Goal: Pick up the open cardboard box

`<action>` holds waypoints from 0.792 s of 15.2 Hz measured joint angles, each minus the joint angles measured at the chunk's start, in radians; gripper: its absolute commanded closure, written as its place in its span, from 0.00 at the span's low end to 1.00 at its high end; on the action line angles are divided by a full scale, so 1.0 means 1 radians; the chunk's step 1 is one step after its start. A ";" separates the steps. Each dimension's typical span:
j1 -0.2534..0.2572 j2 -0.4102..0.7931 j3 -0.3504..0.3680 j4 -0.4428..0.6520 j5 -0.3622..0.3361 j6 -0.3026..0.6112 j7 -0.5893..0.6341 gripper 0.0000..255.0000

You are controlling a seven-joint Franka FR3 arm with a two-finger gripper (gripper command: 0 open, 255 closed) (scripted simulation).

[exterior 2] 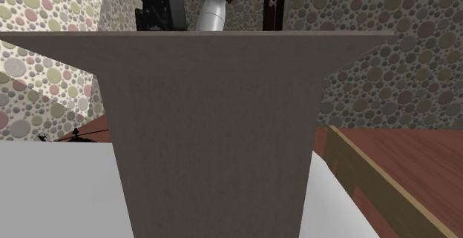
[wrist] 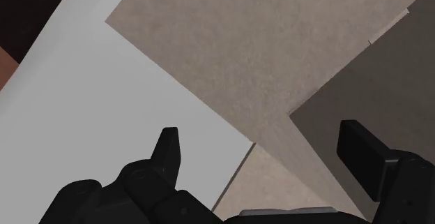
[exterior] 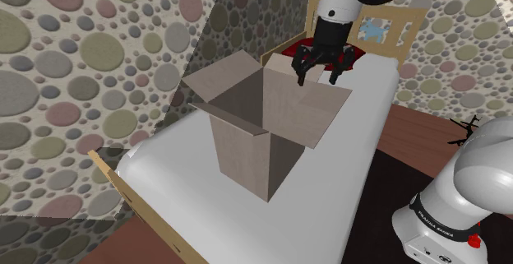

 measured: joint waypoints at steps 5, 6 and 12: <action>0.002 0.003 0.007 -0.054 0.006 0.058 0.000 1.00; 0.002 0.002 0.007 -0.057 0.006 0.060 0.000 1.00; 0.002 0.001 0.007 -0.058 0.007 0.063 -0.001 1.00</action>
